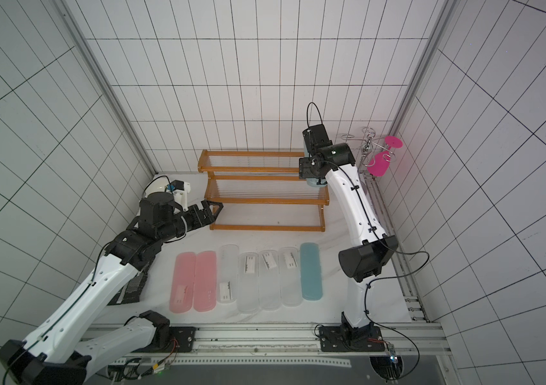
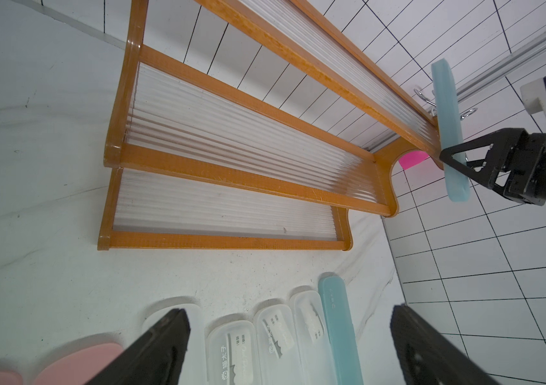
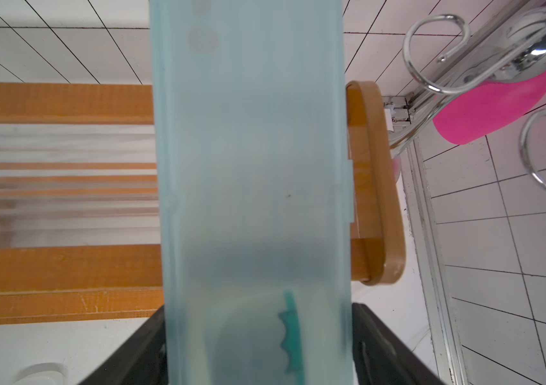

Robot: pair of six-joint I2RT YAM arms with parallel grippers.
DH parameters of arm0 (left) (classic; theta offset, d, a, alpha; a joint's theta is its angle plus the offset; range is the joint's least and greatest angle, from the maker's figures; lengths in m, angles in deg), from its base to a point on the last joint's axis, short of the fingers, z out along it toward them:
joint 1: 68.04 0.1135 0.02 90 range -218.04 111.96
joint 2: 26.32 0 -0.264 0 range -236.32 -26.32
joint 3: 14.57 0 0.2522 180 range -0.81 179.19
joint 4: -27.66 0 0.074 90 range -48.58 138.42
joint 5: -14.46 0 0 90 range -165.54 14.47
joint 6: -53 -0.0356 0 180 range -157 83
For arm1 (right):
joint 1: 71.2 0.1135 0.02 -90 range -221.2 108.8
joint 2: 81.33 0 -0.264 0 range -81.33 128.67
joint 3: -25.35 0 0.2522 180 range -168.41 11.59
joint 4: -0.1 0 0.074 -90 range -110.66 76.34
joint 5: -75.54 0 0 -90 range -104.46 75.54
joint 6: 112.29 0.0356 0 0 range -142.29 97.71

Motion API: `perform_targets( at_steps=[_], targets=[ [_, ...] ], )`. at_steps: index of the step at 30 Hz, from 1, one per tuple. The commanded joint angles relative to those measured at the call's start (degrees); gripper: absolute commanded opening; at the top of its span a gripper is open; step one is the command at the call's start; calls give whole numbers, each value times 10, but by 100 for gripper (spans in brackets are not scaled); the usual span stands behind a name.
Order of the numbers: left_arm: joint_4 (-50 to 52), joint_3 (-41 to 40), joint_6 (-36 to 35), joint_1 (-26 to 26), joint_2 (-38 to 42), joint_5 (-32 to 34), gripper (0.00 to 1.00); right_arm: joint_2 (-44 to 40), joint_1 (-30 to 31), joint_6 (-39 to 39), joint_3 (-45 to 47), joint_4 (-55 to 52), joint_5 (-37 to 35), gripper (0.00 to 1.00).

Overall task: Place the pencil cases on the shelf according to color
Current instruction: Place the pencil case on the shelf.

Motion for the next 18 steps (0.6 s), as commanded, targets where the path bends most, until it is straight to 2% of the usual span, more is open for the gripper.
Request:
perform_targets(
  at_steps=[1,8,18],
  targets=[
    [5,-1,-1,-1,14,0,98,11,-10,2,-34,11,13,81],
    [11,-5,-1,-1,21,2,98,29,-17,-2,-60,9,40,79],
    [21,-12,-6,-1,26,8,99,22,-17,11,-47,15,53,92]
  ],
)
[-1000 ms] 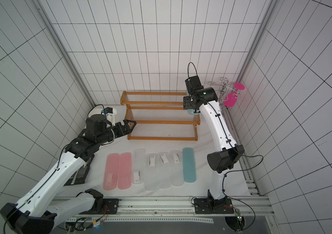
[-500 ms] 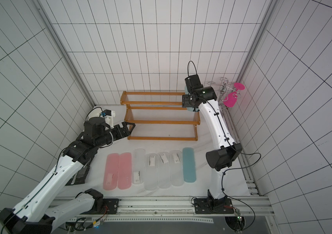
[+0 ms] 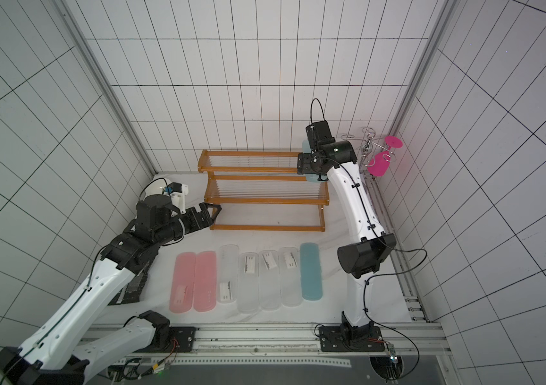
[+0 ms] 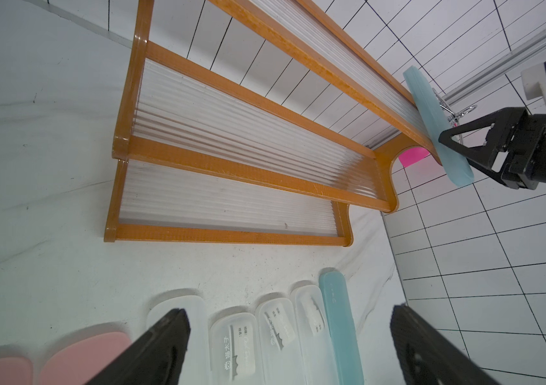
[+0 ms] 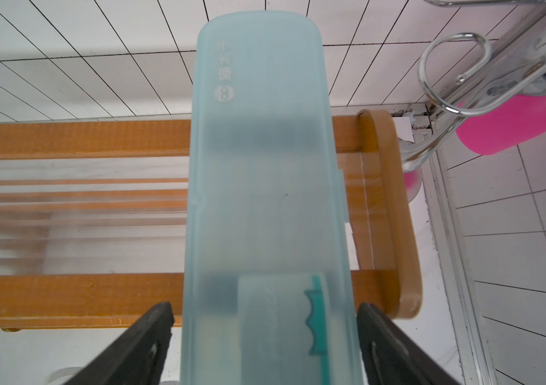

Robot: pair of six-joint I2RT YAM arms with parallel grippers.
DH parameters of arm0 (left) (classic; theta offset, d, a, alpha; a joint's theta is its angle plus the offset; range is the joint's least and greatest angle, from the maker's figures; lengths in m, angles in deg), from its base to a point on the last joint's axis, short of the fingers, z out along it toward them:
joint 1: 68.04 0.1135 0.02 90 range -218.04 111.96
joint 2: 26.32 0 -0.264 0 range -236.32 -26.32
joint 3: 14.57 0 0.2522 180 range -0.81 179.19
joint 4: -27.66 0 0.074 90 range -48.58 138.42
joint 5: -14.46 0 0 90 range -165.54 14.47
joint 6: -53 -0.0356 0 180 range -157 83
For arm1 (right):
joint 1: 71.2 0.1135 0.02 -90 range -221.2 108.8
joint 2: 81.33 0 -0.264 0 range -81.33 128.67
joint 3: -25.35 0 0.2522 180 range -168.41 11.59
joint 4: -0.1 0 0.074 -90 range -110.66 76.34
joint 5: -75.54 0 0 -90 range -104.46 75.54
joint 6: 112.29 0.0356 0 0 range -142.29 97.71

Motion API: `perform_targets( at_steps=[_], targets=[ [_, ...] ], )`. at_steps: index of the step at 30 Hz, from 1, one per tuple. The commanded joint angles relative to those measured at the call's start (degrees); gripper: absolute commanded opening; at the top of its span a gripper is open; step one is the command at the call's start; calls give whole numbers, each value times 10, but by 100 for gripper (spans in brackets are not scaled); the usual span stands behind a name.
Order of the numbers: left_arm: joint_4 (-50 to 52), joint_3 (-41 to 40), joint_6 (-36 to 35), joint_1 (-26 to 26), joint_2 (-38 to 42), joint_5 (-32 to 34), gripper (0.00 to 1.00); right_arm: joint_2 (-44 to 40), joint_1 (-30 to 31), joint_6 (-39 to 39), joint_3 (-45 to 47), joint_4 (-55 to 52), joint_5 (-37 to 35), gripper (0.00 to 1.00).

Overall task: Place the pencil cases on the shelf according to color
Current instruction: Place the pencil case on the shelf, then pick up the pencil case from the center of the board.

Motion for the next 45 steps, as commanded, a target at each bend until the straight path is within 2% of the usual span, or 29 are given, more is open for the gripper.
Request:
perform_targets(
  at_steps=[1,8,14,20,23,28,31,34,40,45],
  targets=[
    [6,-5,-6,-1,9,8,98,-4,-4,10,-12,11,15,93],
    [47,15,-10,2,27,37,98,-60,-6,22,-20,17,39,99],
    [83,21,-17,2,48,33,98,-168,-5,26,50,27,67,99],
    [130,42,-53,2,69,20,99,-325,-1,49,247,45,68,99],
    [154,45,-81,3,85,52,99,-402,13,69,347,63,67,98],
    [140,0,-114,17,126,91,98,-496,59,106,476,59,41,96],
    [107,-41,-126,35,149,83,98,-544,95,143,553,59,31,95],
    [73,-79,-131,48,159,65,98,-587,133,175,629,77,22,95],
    [23,-139,-136,52,176,56,99,-612,183,224,716,68,-10,94],
    [17,-137,-143,59,183,58,99,-641,211,271,801,94,-21,94]
  ],
)
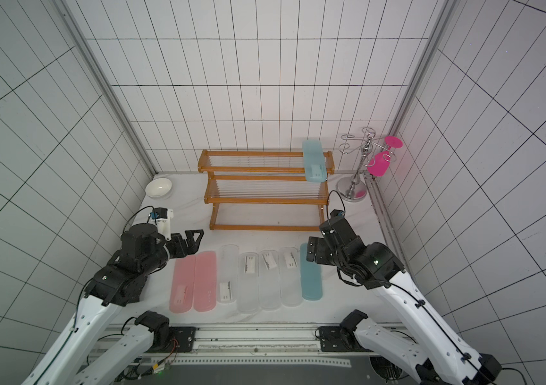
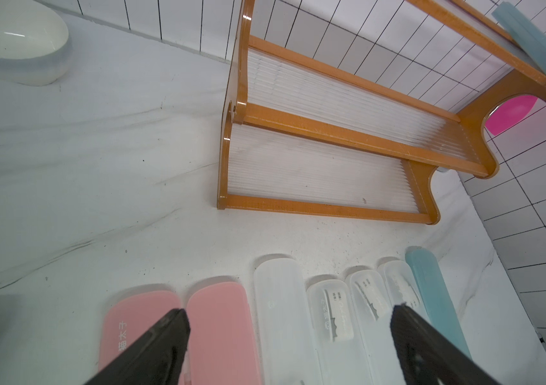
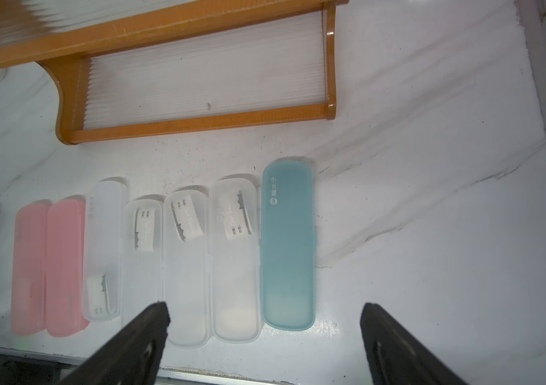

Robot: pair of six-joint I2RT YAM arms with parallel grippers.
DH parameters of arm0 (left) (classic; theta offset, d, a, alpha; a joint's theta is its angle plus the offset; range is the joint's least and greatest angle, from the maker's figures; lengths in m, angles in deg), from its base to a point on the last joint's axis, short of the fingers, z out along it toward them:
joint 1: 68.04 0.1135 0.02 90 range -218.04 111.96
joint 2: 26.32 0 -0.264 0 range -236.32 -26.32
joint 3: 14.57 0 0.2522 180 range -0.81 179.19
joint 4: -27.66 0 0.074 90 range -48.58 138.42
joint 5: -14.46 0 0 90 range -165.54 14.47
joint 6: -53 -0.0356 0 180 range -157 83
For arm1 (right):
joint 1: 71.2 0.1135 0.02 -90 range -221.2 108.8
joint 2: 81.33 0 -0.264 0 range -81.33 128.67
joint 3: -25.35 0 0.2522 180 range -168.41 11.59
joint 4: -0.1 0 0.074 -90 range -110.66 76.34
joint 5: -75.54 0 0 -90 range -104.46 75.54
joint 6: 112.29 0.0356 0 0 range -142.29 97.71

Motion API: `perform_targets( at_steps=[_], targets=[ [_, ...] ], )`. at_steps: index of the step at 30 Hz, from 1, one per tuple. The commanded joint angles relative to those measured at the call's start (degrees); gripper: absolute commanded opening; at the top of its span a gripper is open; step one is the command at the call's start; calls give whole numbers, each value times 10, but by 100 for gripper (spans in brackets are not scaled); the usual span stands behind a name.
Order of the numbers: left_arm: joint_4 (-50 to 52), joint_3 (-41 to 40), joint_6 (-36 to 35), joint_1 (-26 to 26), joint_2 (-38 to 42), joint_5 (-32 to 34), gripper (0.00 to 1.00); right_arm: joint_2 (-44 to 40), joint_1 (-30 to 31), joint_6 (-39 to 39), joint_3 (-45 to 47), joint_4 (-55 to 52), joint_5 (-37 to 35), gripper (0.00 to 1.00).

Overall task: Place the pencil cases on the shelf according to color
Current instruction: Pick up the pencil case from the center of the board.

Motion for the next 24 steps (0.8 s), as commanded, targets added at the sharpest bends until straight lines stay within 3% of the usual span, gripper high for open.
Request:
perform_targets(
  at_steps=[1,11,24],
  targets=[
    [-44,4,-8,7,8,-8,98,-24,19,53,60,21,-22,94],
    [-43,18,-15,18,-36,10,99,6,79,121,198,94,-23,94],
    [-27,4,-14,18,-8,5,98,85,85,163,322,226,-23,95]
  ],
)
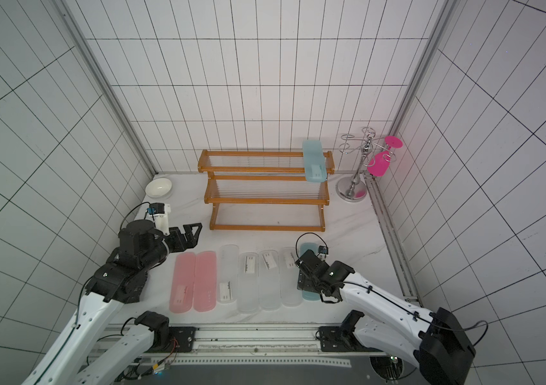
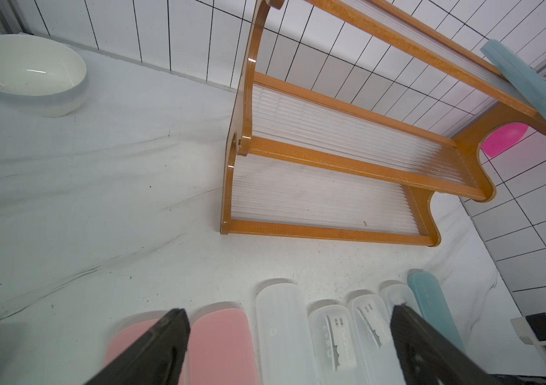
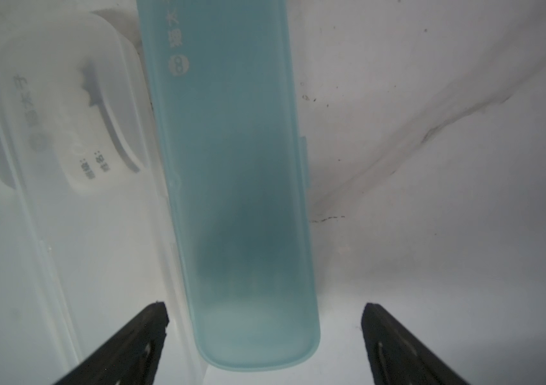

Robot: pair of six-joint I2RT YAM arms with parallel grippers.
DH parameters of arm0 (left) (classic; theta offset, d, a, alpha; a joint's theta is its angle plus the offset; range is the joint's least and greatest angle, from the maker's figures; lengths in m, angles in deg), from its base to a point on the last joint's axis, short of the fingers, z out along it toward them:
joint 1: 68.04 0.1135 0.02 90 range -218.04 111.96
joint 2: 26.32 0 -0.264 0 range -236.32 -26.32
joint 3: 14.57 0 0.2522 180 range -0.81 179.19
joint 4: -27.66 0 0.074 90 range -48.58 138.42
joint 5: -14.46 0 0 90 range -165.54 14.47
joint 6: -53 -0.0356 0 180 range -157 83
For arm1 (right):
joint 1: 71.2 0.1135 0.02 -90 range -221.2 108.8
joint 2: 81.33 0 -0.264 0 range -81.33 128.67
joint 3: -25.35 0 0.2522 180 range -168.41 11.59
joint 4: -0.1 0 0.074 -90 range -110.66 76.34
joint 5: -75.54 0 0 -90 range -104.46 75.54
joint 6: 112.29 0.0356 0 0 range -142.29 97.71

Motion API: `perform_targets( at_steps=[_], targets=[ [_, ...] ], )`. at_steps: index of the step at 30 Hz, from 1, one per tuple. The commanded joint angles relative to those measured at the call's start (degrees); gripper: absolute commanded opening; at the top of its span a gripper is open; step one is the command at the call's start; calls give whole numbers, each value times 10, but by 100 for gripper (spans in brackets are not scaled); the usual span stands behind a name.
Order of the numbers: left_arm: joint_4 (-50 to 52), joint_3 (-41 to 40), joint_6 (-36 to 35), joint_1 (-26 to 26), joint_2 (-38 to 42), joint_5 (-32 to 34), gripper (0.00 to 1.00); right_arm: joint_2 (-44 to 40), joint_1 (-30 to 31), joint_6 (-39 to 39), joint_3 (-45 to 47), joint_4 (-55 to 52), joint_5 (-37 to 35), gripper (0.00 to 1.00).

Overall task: Place the pencil cases on the shelf according to color
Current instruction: Pick up the pencil case from the center of the board.

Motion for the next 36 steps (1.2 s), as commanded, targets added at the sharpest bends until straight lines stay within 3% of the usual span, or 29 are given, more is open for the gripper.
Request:
perform_targets(
  at_steps=[1,12,22,36],
  targets=[
    [4,-2,-6,2,8,3,98,15,4,11,19,44,-14,96],
    [6,-1,-4,2,6,-8,98,89,-7,28,27,55,-27,98],
    [8,-2,-4,1,4,-11,99,28,-57,19,46,53,4,98],
    [10,-3,0,2,9,-19,98,76,-60,-2,-23,-24,3,96]
  ],
)
